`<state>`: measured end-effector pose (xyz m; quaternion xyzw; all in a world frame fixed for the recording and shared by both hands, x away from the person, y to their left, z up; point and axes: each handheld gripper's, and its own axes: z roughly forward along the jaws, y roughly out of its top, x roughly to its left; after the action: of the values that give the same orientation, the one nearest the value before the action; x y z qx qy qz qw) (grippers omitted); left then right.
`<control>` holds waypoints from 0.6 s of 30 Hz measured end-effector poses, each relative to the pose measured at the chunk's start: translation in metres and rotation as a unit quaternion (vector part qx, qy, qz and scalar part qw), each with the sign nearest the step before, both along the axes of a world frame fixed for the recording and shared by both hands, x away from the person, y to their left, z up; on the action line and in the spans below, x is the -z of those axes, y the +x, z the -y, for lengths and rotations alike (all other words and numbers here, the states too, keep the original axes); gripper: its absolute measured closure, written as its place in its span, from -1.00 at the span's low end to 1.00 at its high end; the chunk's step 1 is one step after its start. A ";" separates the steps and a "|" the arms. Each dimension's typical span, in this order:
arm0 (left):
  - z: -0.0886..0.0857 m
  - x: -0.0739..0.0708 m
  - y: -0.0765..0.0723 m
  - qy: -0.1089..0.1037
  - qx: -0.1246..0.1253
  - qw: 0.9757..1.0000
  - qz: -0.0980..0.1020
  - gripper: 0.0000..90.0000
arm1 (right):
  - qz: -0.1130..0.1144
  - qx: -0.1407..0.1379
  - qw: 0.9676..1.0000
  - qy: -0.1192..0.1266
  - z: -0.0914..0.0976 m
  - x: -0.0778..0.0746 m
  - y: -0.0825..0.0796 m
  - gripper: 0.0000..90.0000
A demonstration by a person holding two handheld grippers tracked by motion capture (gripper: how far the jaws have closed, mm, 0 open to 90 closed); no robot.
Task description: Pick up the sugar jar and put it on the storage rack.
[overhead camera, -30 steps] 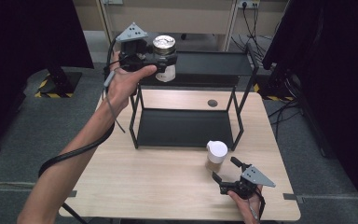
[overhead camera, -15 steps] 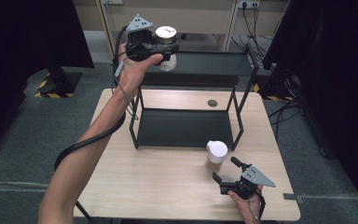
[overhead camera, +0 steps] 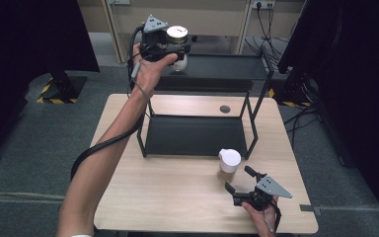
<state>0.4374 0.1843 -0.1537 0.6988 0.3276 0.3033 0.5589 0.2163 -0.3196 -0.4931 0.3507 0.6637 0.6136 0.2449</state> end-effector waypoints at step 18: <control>0.010 0.014 0.011 0.002 -0.027 1.000 -0.004 -0.31 | 0.000 -0.002 1.000 0.000 0.000 0.000 0.000 -0.99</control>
<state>0.4482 0.1747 -0.1678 0.6919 0.3480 0.3161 0.5480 0.2164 -0.3198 -0.4930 0.3493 0.6642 0.6142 0.2442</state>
